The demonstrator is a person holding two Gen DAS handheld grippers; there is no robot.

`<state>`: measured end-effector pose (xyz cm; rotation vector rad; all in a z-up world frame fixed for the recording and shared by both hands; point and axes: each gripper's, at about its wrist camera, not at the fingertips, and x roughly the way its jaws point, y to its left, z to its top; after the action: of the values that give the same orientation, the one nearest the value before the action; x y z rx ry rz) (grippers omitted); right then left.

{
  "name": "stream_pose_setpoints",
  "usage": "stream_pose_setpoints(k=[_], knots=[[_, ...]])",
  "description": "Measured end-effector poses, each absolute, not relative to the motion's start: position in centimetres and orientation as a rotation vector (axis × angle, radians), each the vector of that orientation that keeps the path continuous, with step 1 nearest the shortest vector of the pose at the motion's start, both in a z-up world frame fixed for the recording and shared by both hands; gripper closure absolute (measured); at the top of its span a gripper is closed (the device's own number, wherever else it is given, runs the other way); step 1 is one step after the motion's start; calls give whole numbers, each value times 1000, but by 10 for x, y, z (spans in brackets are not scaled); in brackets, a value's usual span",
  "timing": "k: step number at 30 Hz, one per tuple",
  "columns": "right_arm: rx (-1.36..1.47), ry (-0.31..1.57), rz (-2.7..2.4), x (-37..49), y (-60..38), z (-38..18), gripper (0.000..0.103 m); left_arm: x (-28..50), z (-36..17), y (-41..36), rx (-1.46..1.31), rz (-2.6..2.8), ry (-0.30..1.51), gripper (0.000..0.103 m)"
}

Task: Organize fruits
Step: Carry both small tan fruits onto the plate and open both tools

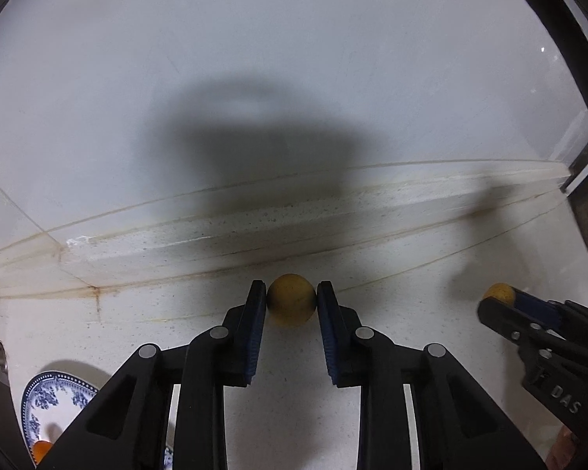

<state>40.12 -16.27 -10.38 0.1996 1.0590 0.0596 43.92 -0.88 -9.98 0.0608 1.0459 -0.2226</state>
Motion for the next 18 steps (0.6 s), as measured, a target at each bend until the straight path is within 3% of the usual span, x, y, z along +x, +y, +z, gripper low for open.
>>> stream_pose_setpoints(k=[18], knots=[[141,961,187,358,-132,-64,73,366,-46,39,50,-270,955,77]])
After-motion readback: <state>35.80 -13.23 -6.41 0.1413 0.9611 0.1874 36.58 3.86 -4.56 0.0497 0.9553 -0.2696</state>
